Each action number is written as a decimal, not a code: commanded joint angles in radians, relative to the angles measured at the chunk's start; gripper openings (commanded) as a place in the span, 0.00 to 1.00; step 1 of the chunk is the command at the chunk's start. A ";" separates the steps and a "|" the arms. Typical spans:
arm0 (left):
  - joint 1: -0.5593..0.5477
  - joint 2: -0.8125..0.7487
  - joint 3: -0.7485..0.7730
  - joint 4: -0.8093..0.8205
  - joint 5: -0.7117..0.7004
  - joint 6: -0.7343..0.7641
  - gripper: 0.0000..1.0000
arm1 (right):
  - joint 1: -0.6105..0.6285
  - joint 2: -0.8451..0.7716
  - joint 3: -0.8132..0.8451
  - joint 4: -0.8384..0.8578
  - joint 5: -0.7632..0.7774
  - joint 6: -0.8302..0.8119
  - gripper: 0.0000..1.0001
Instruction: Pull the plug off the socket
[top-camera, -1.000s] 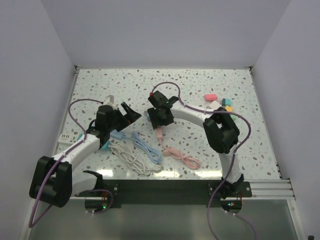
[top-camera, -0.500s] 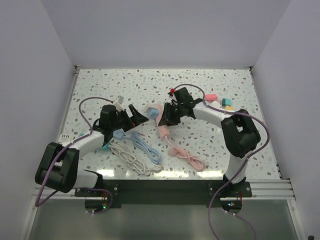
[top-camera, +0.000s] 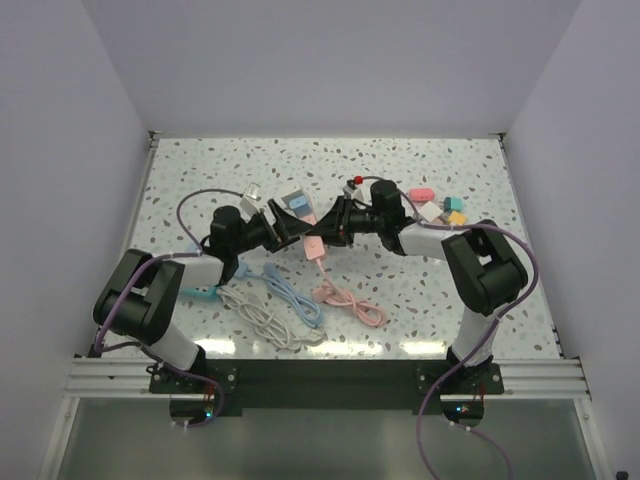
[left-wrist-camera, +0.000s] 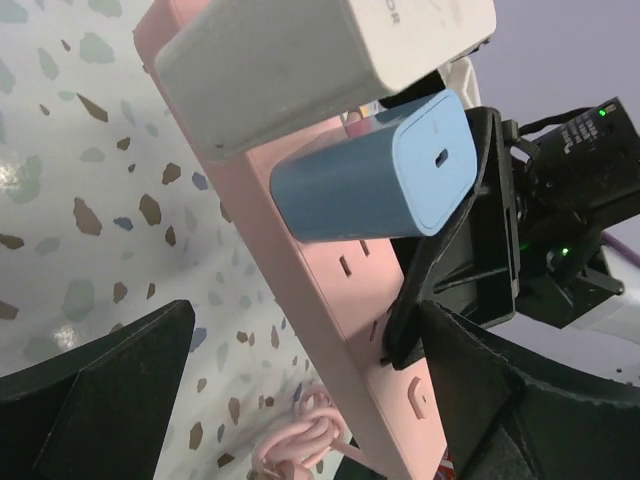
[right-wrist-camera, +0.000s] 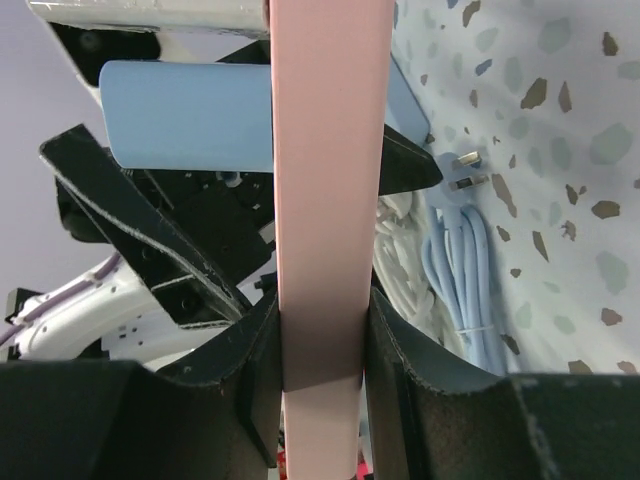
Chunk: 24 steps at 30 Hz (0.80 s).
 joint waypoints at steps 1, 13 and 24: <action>-0.008 0.053 0.028 0.208 0.012 -0.117 1.00 | -0.005 -0.034 0.000 0.301 -0.089 0.155 0.00; -0.006 0.076 -0.082 0.466 -0.140 -0.321 0.97 | 0.002 -0.022 -0.051 0.457 -0.089 0.261 0.00; -0.025 0.145 -0.007 0.532 -0.123 -0.386 0.76 | 0.030 -0.002 -0.043 0.439 -0.077 0.229 0.00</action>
